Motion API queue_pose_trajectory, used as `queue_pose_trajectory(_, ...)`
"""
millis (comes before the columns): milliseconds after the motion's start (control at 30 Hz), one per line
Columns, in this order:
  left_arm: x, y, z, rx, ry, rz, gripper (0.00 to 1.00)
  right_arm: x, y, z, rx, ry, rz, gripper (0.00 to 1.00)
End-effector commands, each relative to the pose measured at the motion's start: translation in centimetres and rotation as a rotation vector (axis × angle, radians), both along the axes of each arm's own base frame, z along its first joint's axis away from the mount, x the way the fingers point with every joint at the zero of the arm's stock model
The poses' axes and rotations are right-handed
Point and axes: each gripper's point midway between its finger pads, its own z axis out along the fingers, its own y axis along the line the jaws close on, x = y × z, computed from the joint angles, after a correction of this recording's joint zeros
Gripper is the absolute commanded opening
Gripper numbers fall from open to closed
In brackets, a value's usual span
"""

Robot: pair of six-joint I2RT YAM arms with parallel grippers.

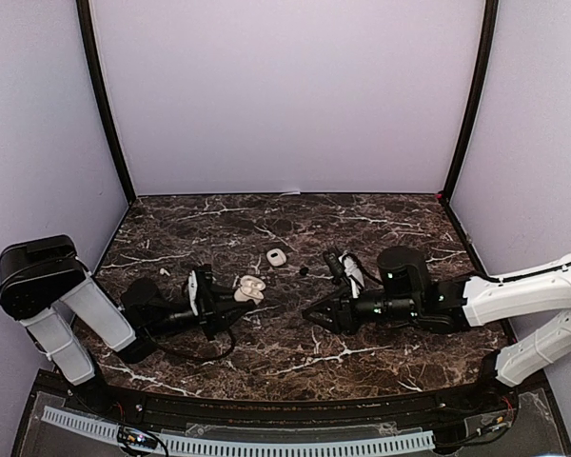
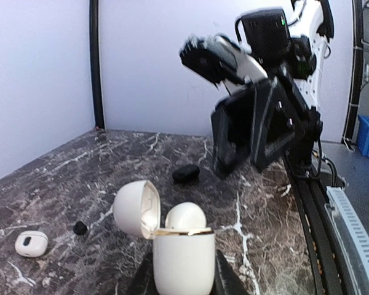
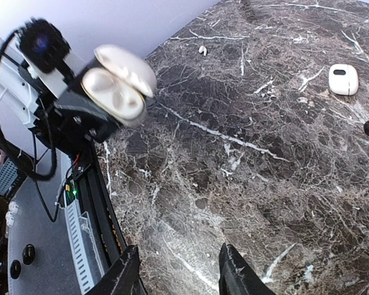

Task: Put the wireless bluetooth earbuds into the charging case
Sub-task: Place the charging case at the center of the board.

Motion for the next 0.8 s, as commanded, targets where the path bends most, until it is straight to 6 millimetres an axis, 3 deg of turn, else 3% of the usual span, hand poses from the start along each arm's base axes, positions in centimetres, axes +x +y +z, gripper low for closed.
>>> queue_pose_trajectory(0,0.4,0.3,2.9,-0.078,0.068,0.002,0.02,0.1,0.0,-0.5,0.010,-0.058,0.018,0.44)
queue_pose_trajectory(167,0.5,-0.4,2.6,-0.047,0.158,-0.024,0.02,-0.1,-0.1,-1.1,0.015,-0.075,0.031,0.45)
queue_pose_trajectory(433,0.0,-1.2,5.1,-0.107,0.210,-0.095,0.02,-2.7,1.2,0.8,0.136,-0.170,0.224,0.45)
queue_pose_trajectory(600,-0.3,-1.3,6.5,-0.149,0.226,-0.118,0.02,-2.4,1.3,1.9,0.169,-0.281,0.235,0.47)
queue_pose_trajectory(767,0.6,-0.9,5.9,-0.141,0.319,-0.057,0.06,-1.4,2.0,1.3,0.123,-0.324,0.224,0.48)
